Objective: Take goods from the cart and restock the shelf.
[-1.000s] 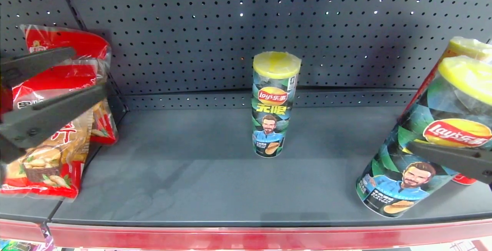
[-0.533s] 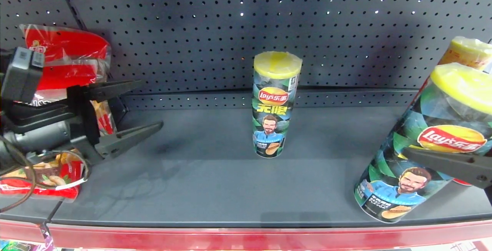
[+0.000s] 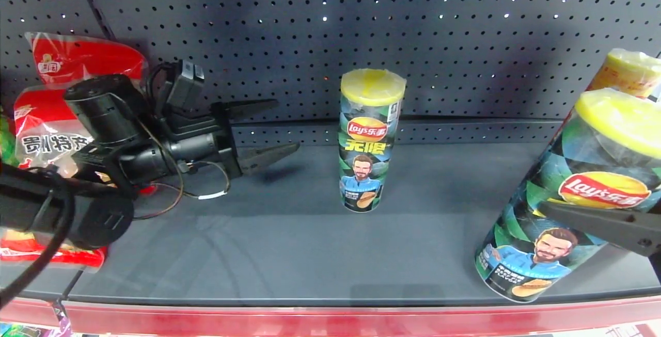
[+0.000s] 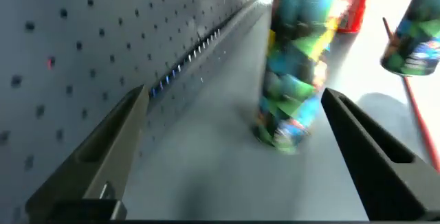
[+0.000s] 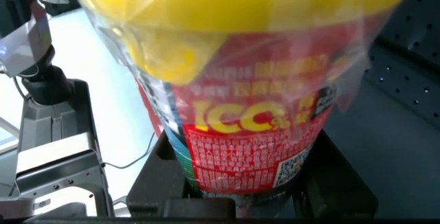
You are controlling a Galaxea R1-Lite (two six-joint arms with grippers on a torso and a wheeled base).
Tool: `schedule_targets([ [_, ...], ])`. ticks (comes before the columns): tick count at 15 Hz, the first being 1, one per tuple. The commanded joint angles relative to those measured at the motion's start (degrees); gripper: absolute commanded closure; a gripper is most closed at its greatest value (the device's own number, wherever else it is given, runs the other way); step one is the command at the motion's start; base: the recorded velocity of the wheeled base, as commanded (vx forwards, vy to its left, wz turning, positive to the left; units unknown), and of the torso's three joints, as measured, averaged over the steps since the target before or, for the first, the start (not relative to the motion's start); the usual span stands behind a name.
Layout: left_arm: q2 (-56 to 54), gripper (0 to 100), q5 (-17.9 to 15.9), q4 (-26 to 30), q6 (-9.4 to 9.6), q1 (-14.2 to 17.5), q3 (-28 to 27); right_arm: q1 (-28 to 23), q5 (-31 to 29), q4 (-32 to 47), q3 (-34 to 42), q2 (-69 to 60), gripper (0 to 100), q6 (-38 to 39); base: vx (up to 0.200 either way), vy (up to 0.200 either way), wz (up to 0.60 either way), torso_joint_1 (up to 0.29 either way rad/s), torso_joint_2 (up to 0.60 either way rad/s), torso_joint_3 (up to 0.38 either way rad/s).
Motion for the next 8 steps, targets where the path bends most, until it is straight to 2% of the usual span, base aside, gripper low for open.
schedule_targets([
  [1, 7.78, 0, 0.05, -5.28, -3.7, -5.33, -3.9, -0.03, 0.02, 0.01, 0.43, 0.01, 100, -0.06, 0.0, 0.0, 0.0, 0.0, 0.0, 0.0],
  [2, 8.83, 0, 0.22, -7.3, -5.72, -7.35, -5.39, -0.03, 0.02, 0.01, 0.69, -0.17, 100, -0.06, 0.0, 0.0, 0.0, 0.0, 0.0, 0.0],
  [3, 9.19, 0, 0.4, -8.35, -6.51, -8.58, -6.09, -0.03, 0.02, 0.01, 0.87, -0.34, 100, -0.06, 0.0, 0.0, 0.0, 0.0, 0.0, 0.0],
  [4, 9.19, 0, 0.75, -8.79, -7.48, -11.66, -7.24, -0.03, 0.02, 0.01, 1.57, -0.61, 100, -0.06, 0.0, 0.0, 0.0, 0.0, 0.0, 0.0],
  [6, 9.36, 0, 1.98, -8.79, -8.71, -13.85, -8.2, -0.03, 0.02, 0.01, 1.84, -0.69, 100, -0.15, 0.0, 0.0, 0.0, 0.0, 0.0, 0.0],
  [8, 10.5, 0, 2.6, -8.79, -8.8, -14.38, -8.55, 0.14, 0.02, 0.01, 1.84, -0.69, 100, -0.23, 0.0, 0.0, 0.0, 0.0, 0.0, 0.0],
])
